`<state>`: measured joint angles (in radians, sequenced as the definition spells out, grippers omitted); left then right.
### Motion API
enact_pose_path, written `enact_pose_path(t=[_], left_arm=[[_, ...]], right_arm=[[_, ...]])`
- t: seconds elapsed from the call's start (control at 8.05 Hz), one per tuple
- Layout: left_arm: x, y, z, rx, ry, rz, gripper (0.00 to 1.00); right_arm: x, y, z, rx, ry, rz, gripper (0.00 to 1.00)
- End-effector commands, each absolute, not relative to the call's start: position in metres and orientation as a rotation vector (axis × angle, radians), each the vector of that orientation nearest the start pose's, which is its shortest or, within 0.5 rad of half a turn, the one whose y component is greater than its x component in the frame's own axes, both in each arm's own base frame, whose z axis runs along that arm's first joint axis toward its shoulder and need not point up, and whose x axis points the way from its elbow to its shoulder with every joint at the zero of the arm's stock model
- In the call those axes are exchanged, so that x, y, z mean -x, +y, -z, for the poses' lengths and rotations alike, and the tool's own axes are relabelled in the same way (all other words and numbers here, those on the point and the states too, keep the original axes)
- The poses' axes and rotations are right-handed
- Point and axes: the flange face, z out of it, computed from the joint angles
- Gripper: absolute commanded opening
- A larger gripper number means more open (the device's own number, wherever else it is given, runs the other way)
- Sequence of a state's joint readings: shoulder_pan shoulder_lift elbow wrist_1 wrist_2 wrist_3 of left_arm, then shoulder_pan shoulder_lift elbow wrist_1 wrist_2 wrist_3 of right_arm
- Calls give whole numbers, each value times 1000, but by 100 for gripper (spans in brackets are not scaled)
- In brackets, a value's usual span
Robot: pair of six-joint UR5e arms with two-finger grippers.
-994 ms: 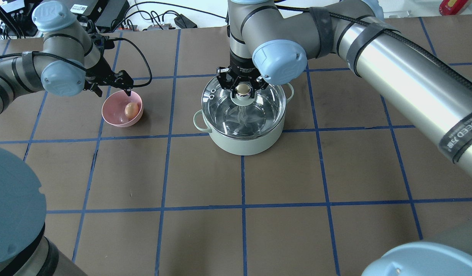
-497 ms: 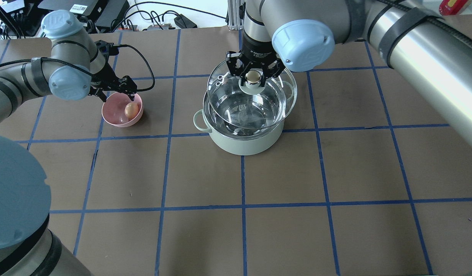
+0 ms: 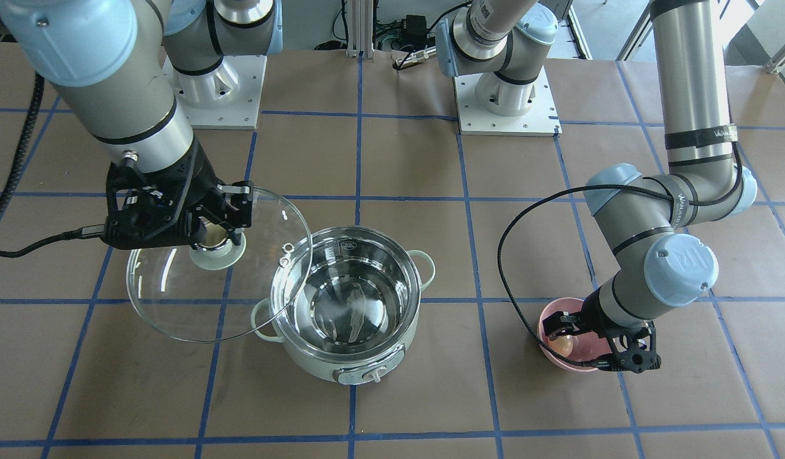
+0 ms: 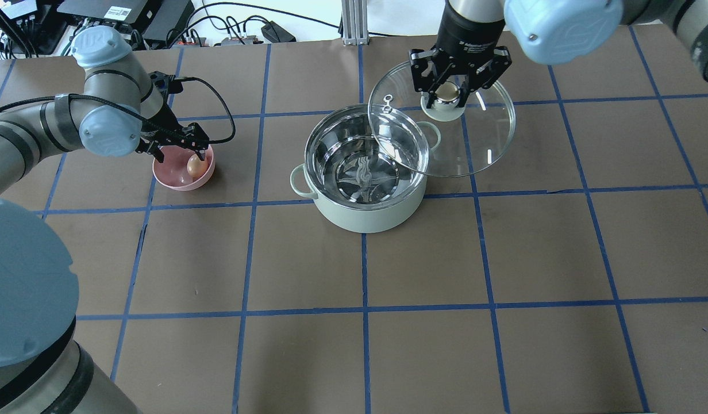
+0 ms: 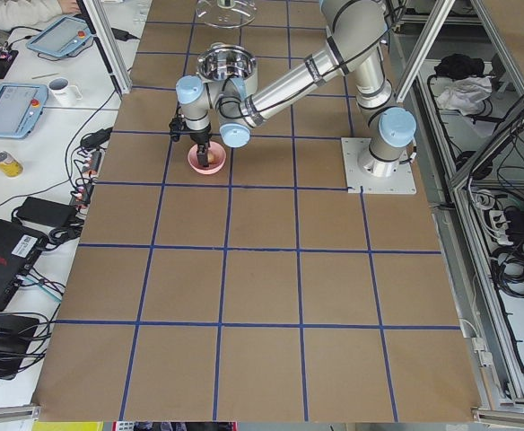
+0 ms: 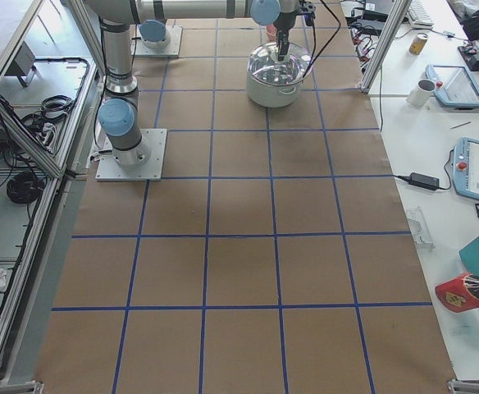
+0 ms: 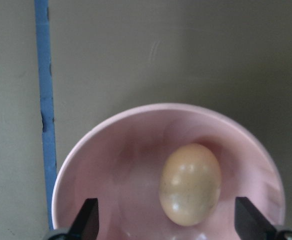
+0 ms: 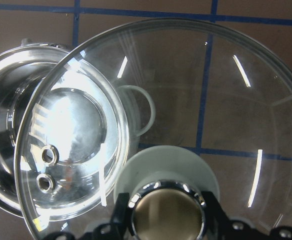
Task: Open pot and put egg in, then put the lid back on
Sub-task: 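Lift the glass lid aside with the right gripper while the left grasps the egg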
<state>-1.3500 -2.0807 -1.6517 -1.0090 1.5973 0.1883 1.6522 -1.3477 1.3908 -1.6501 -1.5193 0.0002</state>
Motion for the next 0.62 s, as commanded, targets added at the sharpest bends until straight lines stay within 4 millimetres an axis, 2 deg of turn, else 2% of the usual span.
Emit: enact_pose_path(t=[0.0,0.25,0.5], left_arm=[[-9,-637,-201,90,3128,-86,94],[-8,-637,-196,90,3132,-95,93],[-9,-639,-192,91,3132,-81,93]], right_arm=[[-140,-585,-467,231,3145,57,0],[-113,-583,-474,224,3146,63,0],[-104,-584,-473,251,3147,58,0]])
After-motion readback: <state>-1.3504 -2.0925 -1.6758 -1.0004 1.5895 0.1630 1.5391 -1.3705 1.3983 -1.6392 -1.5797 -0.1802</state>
